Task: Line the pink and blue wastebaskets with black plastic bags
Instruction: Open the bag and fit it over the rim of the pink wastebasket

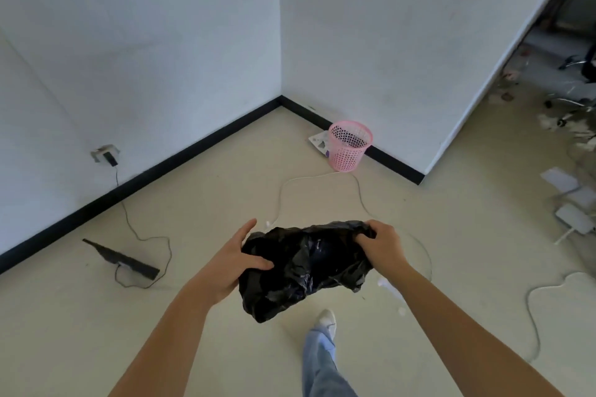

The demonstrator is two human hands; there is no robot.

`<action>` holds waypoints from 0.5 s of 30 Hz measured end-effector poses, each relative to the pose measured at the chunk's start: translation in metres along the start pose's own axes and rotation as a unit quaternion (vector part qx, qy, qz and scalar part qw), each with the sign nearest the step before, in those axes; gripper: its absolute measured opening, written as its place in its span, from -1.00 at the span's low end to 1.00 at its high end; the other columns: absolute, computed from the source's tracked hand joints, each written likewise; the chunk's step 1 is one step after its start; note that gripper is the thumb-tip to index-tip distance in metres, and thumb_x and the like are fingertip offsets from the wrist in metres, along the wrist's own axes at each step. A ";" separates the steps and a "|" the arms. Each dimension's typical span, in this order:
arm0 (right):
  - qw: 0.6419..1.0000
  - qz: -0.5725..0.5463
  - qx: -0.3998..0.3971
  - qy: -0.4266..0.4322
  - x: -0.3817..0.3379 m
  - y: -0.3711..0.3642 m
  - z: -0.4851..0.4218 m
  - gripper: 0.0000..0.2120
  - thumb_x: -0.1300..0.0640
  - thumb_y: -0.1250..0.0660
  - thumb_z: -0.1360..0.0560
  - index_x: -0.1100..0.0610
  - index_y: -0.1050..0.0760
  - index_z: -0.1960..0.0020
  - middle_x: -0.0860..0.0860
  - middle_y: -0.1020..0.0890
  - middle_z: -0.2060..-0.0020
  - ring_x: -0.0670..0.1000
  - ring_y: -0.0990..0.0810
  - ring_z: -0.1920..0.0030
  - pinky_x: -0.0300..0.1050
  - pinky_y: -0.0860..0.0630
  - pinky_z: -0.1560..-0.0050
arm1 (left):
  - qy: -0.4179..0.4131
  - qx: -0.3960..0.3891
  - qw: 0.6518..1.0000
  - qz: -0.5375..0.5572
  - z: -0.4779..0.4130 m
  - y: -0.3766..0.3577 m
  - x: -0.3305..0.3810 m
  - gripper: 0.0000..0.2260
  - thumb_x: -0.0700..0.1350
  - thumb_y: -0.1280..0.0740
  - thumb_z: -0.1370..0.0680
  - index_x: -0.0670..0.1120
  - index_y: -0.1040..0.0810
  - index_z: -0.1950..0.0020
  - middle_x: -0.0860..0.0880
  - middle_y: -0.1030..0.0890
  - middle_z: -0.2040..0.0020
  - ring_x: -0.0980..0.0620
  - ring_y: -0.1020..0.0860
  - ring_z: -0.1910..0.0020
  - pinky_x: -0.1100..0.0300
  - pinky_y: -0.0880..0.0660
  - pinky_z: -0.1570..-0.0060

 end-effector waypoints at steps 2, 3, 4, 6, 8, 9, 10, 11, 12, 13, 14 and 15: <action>1.000 0.007 0.024 -0.003 -0.007 0.029 -0.057 -0.88 0.27 -0.26 -0.43 0.25 -0.56 0.09 0.13 -0.58 0.30 0.08 -0.50 0.27 -0.11 -0.40 0.30 | 0.000 -0.007 1.000 0.017 -0.052 -0.013 0.037 -0.22 -0.41 -0.41 -0.39 0.08 -0.22 -0.49 -0.15 -0.56 -0.25 -0.15 -0.59 -0.15 -0.01 -0.51 -0.16; 0.999 0.007 0.034 -0.006 -0.011 0.044 -0.086 -0.88 0.28 -0.26 -0.44 0.25 -0.56 0.09 0.15 -0.60 0.28 0.09 -0.51 0.26 -0.11 -0.41 0.29 | -0.001 -0.016 0.999 0.031 -0.078 -0.019 0.056 -0.27 -0.39 -0.41 -0.40 0.07 -0.27 -0.47 -0.16 -0.61 -0.20 -0.16 -0.62 -0.12 0.00 -0.53 -0.12; 0.999 0.010 0.044 -0.010 -0.015 0.058 -0.114 -0.87 0.28 -0.26 -0.44 0.26 -0.56 0.08 0.18 -0.60 0.25 0.11 -0.52 0.25 -0.10 -0.42 0.27 | 0.000 -0.027 0.999 0.043 -0.102 -0.025 0.075 -0.31 -0.38 -0.41 -0.40 0.05 -0.31 -0.44 -0.15 -0.64 -0.17 -0.15 -0.64 -0.09 0.02 -0.55 -0.08; 0.998 0.018 0.062 -0.018 -0.027 0.085 -0.165 -0.86 0.28 -0.26 -0.44 0.26 -0.56 0.06 0.19 -0.61 0.22 0.15 -0.54 0.20 -0.07 -0.45 0.21 | -0.003 -0.038 0.998 0.058 -0.145 -0.036 0.112 -0.41 -0.39 -0.39 -0.41 -0.01 -0.39 -0.38 -0.13 -0.67 -0.14 -0.12 -0.66 -0.05 0.08 -0.60 0.03; 0.997 0.019 0.075 -0.018 -0.041 0.105 -0.214 -0.84 0.27 -0.26 -0.44 0.25 -0.57 0.03 0.19 -0.62 0.19 0.19 -0.57 0.14 -0.02 -0.50 0.14 | -0.011 -0.036 0.997 0.070 -0.187 -0.047 0.147 -0.51 -0.43 -0.34 -0.43 -0.09 -0.46 -0.31 -0.17 -0.66 -0.14 -0.13 -0.66 -0.01 0.14 -0.63 0.11; 0.996 0.020 0.082 -0.021 -0.047 0.113 -0.236 -0.83 0.27 -0.26 -0.44 0.23 -0.57 0.01 0.19 -0.63 0.17 0.19 -0.58 0.12 0.00 -0.51 0.11 | -0.009 -0.026 0.998 0.062 -0.207 -0.050 0.162 -0.54 -0.45 -0.32 -0.44 -0.13 -0.48 -0.29 -0.20 -0.66 -0.14 -0.13 -0.66 0.01 0.15 -0.64 0.11; 0.996 0.019 0.087 -0.021 -0.053 0.119 -0.256 -0.81 0.26 -0.27 -0.44 0.22 -0.58 -0.01 0.18 -0.64 0.15 0.19 -0.58 0.10 0.01 -0.52 0.08 | -0.007 -0.007 0.999 0.040 -0.226 -0.052 0.174 -0.56 -0.44 -0.33 -0.44 -0.15 -0.49 -0.27 -0.22 -0.66 -0.12 -0.12 -0.66 0.03 0.16 -0.63 0.11; 0.995 0.017 0.092 -0.019 -0.058 0.124 -0.276 -0.80 0.26 -0.26 -0.44 0.20 -0.58 -0.03 0.16 -0.64 0.13 0.17 -0.58 0.08 0.01 -0.52 0.06 | -0.004 0.020 1.000 -0.001 -0.248 -0.053 0.185 -0.58 -0.42 -0.36 -0.43 -0.16 -0.50 -0.26 -0.22 -0.68 -0.08 -0.10 -0.66 0.06 0.17 -0.61 0.10; 0.995 0.012 0.097 -0.018 -0.062 0.129 -0.296 -0.79 0.25 -0.26 -0.45 0.18 -0.58 -0.05 0.14 -0.64 0.11 0.16 -0.58 0.06 -0.01 -0.52 0.05 | -0.001 0.055 0.997 -0.061 -0.270 -0.052 0.195 -0.60 -0.39 -0.38 -0.42 -0.16 -0.51 -0.24 -0.21 -0.69 -0.02 -0.09 -0.66 0.10 0.18 -0.59 0.10; 0.994 0.006 0.106 -0.020 -0.065 0.135 -0.315 -0.78 0.26 -0.24 -0.46 0.18 -0.56 -0.07 0.12 -0.63 0.09 0.16 -0.58 0.05 -0.02 -0.52 0.04 | -0.004 0.098 0.986 -0.138 -0.293 -0.049 0.206 -0.60 -0.35 -0.40 -0.41 -0.16 -0.53 -0.23 -0.19 -0.70 0.03 -0.08 -0.65 0.12 0.16 -0.57 0.08; 0.993 -0.001 0.119 -0.024 -0.068 0.142 -0.334 -0.77 0.26 -0.23 -0.48 0.17 -0.55 -0.09 0.11 -0.61 0.09 0.15 -0.57 0.04 -0.03 -0.50 0.04 | -0.009 0.140 0.961 -0.239 -0.317 -0.045 0.219 -0.60 -0.32 -0.40 -0.40 -0.15 -0.53 -0.23 -0.17 -0.69 0.04 -0.08 -0.64 0.10 0.14 -0.56 0.03; 0.991 -0.006 0.134 -0.028 -0.071 0.148 -0.354 -0.77 0.26 -0.21 -0.49 0.17 -0.53 -0.11 0.10 -0.59 0.09 0.15 -0.56 0.04 -0.04 -0.50 0.04 | -0.015 0.173 0.918 -0.356 -0.342 -0.043 0.232 -0.60 -0.30 -0.36 -0.41 -0.12 -0.52 -0.25 -0.14 -0.67 0.02 -0.08 -0.62 0.05 0.12 -0.54 -0.01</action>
Point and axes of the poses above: each hand's wrist, its own z-axis away from the middle knuckle, its own y-axis out of the back of the hand, x = y × z, the point moved 5 cm from there along -z, towards the middle knuckle
